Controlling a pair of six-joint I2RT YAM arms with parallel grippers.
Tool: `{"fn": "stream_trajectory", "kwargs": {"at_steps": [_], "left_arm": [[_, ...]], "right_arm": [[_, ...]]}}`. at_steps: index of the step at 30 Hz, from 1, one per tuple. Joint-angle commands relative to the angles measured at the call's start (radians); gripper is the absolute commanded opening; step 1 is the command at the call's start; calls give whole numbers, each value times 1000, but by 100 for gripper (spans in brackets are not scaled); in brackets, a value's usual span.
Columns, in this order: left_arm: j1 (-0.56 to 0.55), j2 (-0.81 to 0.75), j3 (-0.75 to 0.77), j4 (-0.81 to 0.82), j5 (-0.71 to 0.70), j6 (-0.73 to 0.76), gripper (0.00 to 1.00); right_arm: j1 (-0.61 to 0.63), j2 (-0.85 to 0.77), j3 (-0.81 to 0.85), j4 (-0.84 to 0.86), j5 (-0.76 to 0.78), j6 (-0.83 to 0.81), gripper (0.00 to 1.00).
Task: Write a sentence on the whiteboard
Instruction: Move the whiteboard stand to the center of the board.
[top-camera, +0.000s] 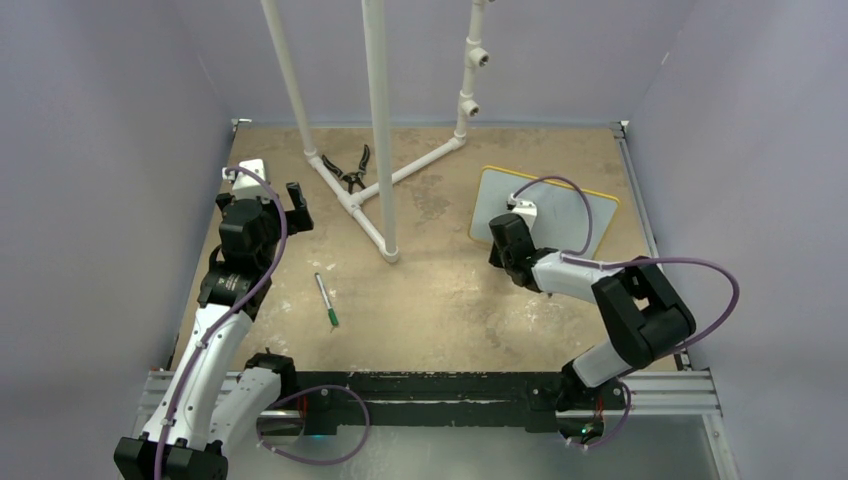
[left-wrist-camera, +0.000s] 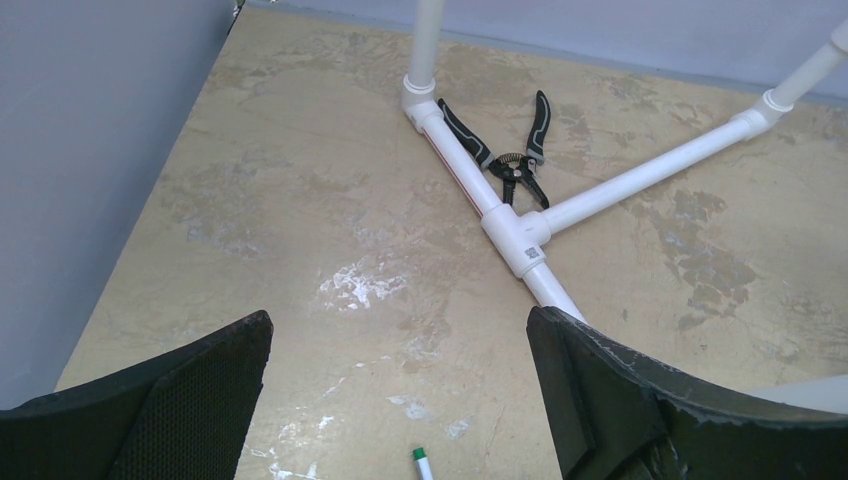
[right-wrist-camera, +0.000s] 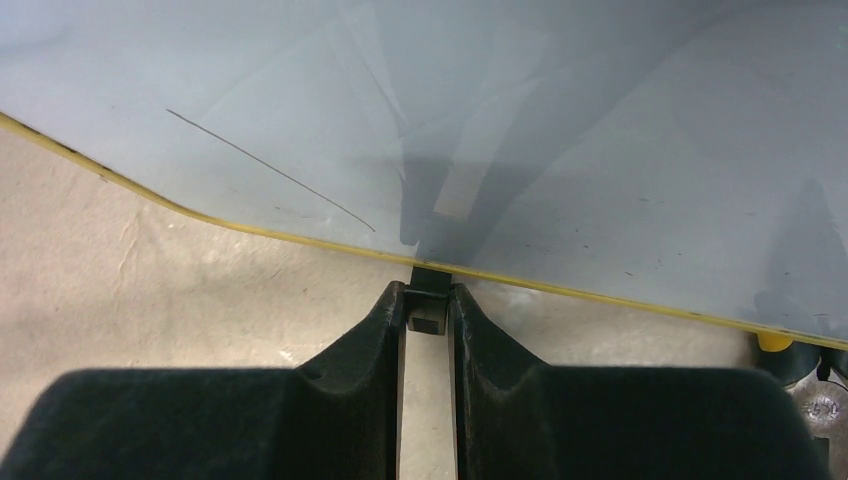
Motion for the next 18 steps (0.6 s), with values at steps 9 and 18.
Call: {"fn": "stream_trajectory", "kwargs": {"at_steps": [9, 18], "left_arm": [[7, 9, 10, 18, 12, -4, 99], [7, 17, 10, 15, 12, -11, 99]], "right_arm": [[160, 40, 54, 74, -75, 35, 0], [247, 41, 57, 90, -87, 42, 0]]}}
